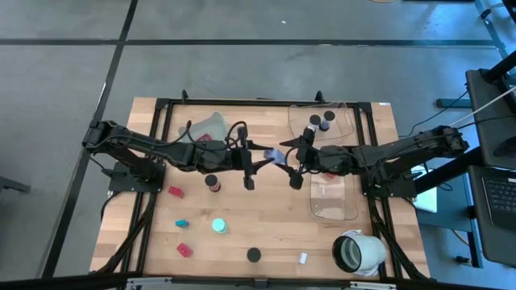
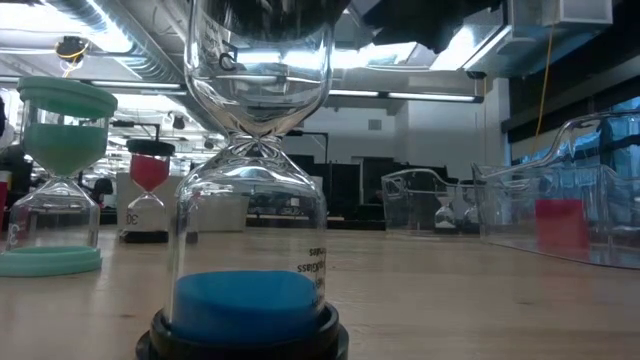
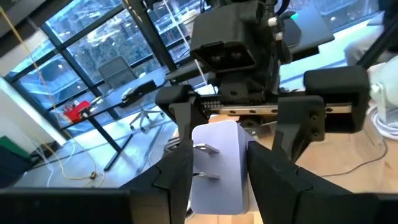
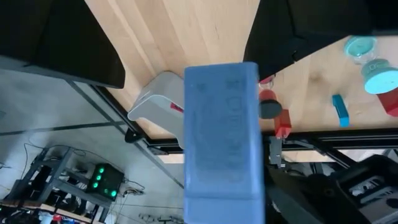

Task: Pick & Place Office items
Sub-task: Put the purple charger adapter into the bottom transparent bin

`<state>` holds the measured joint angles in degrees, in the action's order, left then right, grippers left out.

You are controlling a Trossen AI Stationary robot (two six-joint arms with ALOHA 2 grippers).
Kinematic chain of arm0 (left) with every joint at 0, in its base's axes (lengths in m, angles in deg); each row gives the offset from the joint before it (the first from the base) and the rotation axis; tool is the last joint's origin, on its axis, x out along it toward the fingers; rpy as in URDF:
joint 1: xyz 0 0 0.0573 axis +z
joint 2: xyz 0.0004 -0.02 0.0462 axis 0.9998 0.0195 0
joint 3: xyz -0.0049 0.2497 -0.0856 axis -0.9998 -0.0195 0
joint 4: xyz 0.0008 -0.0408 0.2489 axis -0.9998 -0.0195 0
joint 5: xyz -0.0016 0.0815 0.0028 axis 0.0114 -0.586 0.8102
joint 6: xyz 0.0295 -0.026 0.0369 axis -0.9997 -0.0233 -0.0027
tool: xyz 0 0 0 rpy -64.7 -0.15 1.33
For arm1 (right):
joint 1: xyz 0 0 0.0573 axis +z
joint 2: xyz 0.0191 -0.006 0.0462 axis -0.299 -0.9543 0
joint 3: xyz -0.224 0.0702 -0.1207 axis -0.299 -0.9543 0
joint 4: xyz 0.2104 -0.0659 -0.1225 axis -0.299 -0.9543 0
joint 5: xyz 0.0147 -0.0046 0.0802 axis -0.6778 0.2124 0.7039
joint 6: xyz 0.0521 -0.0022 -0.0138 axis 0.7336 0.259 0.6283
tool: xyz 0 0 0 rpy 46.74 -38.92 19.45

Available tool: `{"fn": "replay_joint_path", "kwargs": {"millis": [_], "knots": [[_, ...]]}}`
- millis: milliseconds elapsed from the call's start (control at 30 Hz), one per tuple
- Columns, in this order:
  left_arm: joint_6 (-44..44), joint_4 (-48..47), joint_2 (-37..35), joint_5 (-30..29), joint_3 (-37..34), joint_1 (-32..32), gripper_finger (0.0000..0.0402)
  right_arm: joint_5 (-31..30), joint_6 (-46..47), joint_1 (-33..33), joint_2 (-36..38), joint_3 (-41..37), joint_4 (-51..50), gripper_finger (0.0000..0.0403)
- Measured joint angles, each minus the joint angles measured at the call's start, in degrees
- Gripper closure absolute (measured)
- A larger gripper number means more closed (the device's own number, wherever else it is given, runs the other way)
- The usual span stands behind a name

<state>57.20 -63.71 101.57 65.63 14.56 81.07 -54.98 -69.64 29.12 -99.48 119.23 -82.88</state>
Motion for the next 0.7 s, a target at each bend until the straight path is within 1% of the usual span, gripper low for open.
{"fn": "replay_joint_path", "kwargs": {"millis": [133, 300, 400, 700], "knots": [[-0.02, -1.0, 0.0, -1.05, 0.0, 0.02, 0.0266, 0.16, 0.04, 0.0, 0.0, 0.0, -0.1, 0.0076], [-3.69, -1.6, -0.11, -3.38, -0.07, 0.04, 0.0299, 0.41, 0.07, 0.07, 0.04, 0.09, -1.21, 0.0076], [-3.83, -1.27, -0.24, -3.29, -0.07, 0.04, 0.0313, 0.39, 0.11, 0.03, 0.04, 0.09, -1.53, 0.0076], [-2.62, -1.21, -0.24, 2.59, -0.07, 0.09, 0.0336, 0.3, 0.2, 0.02, 0.04, 0.09, -0.83, 0.0076]]}}
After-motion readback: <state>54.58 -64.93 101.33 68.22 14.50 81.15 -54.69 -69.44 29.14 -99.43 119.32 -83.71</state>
